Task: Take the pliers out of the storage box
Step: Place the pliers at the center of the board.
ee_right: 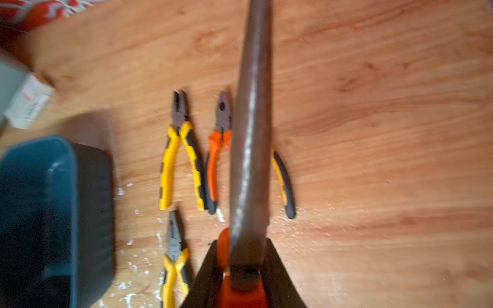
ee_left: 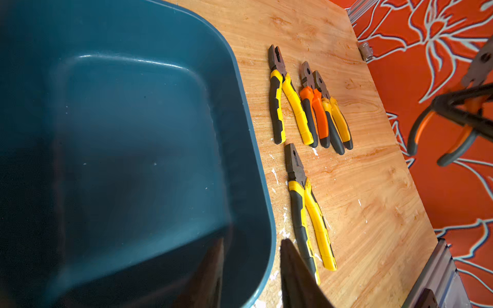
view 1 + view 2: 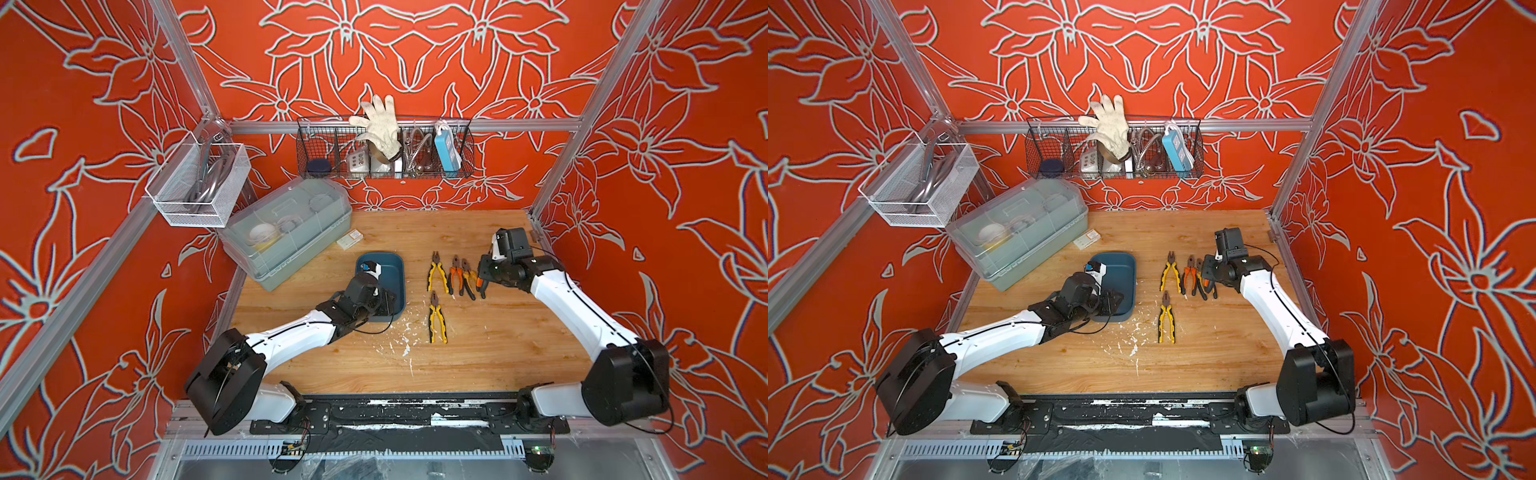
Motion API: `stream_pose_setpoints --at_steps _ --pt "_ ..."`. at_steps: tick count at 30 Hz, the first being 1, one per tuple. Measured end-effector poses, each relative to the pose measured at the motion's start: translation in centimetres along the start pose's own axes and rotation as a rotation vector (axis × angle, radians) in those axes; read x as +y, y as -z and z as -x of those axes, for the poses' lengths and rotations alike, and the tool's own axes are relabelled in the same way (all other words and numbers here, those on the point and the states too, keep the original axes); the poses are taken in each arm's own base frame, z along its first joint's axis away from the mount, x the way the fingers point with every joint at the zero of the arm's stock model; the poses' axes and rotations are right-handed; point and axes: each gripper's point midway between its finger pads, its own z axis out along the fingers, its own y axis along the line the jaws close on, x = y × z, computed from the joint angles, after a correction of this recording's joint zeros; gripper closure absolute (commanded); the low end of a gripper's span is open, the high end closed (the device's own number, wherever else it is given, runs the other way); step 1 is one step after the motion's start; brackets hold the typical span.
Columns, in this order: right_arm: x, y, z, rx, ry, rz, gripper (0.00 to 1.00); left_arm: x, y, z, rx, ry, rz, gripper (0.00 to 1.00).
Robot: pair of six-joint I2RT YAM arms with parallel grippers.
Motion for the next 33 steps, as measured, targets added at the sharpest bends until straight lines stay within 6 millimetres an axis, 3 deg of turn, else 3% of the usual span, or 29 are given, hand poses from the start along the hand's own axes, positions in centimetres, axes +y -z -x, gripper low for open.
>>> stream_pose_setpoints --at_steps 3,9,14,18,27,33 --pt "-2.1 -1.1 -1.0 0.099 0.011 -0.083 1.00 -0.1 -0.1 0.0 0.004 0.000 -0.001 0.63" --pt "-6.3 -3.6 -0.1 0.201 -0.032 -0.199 0.99 -0.2 -0.2 0.2 0.003 0.000 -0.002 0.63" --pt "-8.2 -6.9 -0.3 0.286 -0.035 -0.233 0.99 -0.2 -0.4 0.0 0.015 0.001 -0.001 0.64" --pt "-8.2 -9.6 -1.1 0.338 -0.018 -0.216 0.99 -0.2 -0.6 -0.2 0.024 0.001 -0.005 0.64" --pt "-7.0 -10.9 1.1 0.257 -0.042 -0.088 0.90 -0.4 -0.7 -0.3 0.032 0.001 -0.013 0.64" --pt "-6.8 -12.9 0.4 0.284 -0.058 -0.044 0.87 -0.4 -0.9 -0.5 0.043 0.002 -0.015 0.64"
